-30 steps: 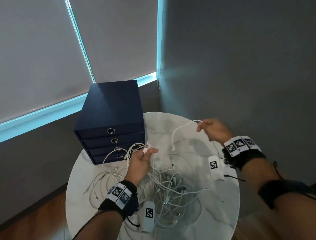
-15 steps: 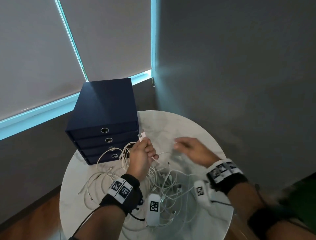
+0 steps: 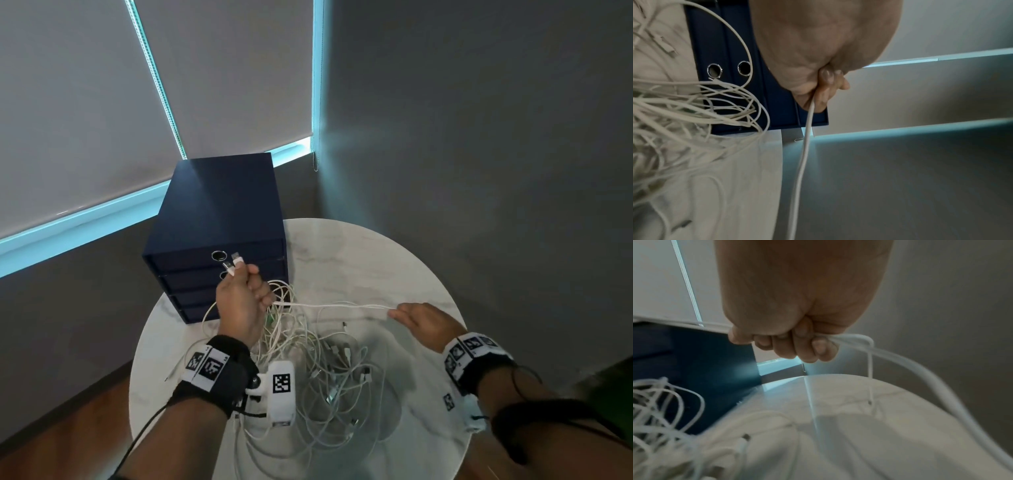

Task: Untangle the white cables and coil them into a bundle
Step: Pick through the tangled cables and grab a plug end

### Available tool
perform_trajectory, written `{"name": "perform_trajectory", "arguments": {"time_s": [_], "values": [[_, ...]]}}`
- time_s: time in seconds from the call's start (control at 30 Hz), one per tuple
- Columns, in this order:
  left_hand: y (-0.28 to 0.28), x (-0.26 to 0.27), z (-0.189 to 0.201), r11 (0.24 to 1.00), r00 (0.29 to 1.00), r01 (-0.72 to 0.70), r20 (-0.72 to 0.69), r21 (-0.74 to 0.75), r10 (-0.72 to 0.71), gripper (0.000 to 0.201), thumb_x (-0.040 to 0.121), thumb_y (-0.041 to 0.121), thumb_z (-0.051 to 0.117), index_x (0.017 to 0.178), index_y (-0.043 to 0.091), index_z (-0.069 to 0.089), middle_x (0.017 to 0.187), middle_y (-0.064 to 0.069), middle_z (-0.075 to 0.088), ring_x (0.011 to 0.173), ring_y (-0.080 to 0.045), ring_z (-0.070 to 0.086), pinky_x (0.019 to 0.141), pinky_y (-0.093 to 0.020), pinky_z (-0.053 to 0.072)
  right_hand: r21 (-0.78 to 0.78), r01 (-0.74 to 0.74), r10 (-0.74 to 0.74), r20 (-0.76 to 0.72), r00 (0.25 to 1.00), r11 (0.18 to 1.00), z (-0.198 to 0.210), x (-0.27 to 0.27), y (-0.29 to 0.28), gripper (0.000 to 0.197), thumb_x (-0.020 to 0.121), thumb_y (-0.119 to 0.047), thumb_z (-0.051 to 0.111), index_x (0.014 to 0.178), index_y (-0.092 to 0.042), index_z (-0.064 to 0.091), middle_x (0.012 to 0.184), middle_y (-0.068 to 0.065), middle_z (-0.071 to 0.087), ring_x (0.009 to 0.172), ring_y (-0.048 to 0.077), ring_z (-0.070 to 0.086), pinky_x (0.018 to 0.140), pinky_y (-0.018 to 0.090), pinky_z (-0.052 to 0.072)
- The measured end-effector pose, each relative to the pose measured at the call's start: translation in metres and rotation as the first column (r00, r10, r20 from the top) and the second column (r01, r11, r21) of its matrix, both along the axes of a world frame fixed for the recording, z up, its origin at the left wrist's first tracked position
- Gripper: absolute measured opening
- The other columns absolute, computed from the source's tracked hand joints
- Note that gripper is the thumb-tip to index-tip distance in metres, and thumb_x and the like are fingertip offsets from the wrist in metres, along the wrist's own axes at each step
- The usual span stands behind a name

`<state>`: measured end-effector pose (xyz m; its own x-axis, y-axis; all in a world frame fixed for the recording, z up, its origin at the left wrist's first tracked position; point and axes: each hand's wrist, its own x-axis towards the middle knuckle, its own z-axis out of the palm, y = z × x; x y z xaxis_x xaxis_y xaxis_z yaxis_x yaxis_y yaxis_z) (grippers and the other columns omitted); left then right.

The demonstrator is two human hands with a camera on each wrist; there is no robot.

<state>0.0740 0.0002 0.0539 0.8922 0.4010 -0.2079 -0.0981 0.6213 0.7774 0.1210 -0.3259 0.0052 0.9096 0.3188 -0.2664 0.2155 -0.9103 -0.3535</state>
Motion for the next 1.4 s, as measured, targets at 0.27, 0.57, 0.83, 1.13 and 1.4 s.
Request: {"name": "perform_trajectory", "arguments": {"time_s": [0.27, 0.57, 0.83, 1.13, 1.4], "values": [[-0.004, -0.006, -0.013, 0.992, 0.993, 0.094, -0.078, 0.088, -0.088, 0.038, 0.110, 0.027, 0.034, 0.080, 0.012, 0.052, 0.050, 0.008, 0.028, 0.039, -0.006, 0.023, 0.037, -0.017, 0.020, -0.083, 0.288, -0.296, -0.100, 0.950, 0.954, -0.046, -0.017, -0.087, 0.047, 0.103, -0.046, 0.030, 0.114, -0.011, 0.059, 0.121, 0.011, 0.061, 0.117, 0.026, 0.056, 0.093, 0.029, 0.036], [-0.041, -0.025, -0.043, 0.903, 0.934, 0.332, -0.232, 0.275, -0.272, 0.034, 0.108, 0.027, 0.039, 0.083, 0.011, 0.055, 0.052, 0.005, 0.029, 0.038, -0.007, 0.025, 0.039, -0.016, 0.021, -0.465, 0.202, -0.347, -0.250, 0.904, 0.862, -0.066, -0.051, -0.112, 0.032, 0.097, -0.039, 0.044, 0.126, -0.032, 0.056, 0.134, -0.004, 0.057, 0.122, 0.018, 0.055, 0.090, 0.024, 0.041], [-0.056, -0.039, -0.072, 0.865, 0.891, 0.412, -0.327, 0.286, -0.316, 0.034, 0.108, 0.031, 0.039, 0.079, 0.015, 0.049, 0.051, 0.008, 0.032, 0.041, -0.009, 0.027, 0.041, -0.019, 0.025, -0.232, 0.150, -0.189, -0.153, 0.970, 0.961, -0.025, 0.014, -0.012, 0.036, 0.100, -0.029, 0.041, 0.124, -0.012, 0.061, 0.135, 0.009, 0.058, 0.125, 0.024, 0.055, 0.104, 0.029, 0.039], [-0.051, -0.039, -0.071, 0.878, 0.902, 0.381, -0.323, 0.288, -0.285, 0.034, 0.108, 0.028, 0.039, 0.080, 0.013, 0.049, 0.057, 0.003, 0.030, 0.042, -0.010, 0.027, 0.040, -0.020, 0.028, -0.100, -0.016, -0.004, -0.199, 0.980, 0.995, -0.039, 0.002, 0.109, 0.024, 0.092, -0.020, 0.055, 0.110, -0.006, 0.064, 0.114, 0.013, 0.067, 0.107, 0.028, 0.065, 0.082, 0.028, 0.046], [-0.045, -0.042, -0.071, 0.893, 0.912, 0.355, -0.312, 0.276, -0.266, 0.034, 0.108, 0.028, 0.040, 0.079, 0.013, 0.050, 0.056, 0.004, 0.031, 0.045, -0.011, 0.028, 0.044, -0.021, 0.028, -0.106, 0.215, -0.231, -0.165, 0.959, 0.971, -0.094, -0.030, 0.106, 0.032, 0.096, -0.028, 0.050, 0.120, -0.008, 0.058, 0.122, 0.012, 0.066, 0.111, 0.029, 0.063, 0.088, 0.031, 0.050]]}}
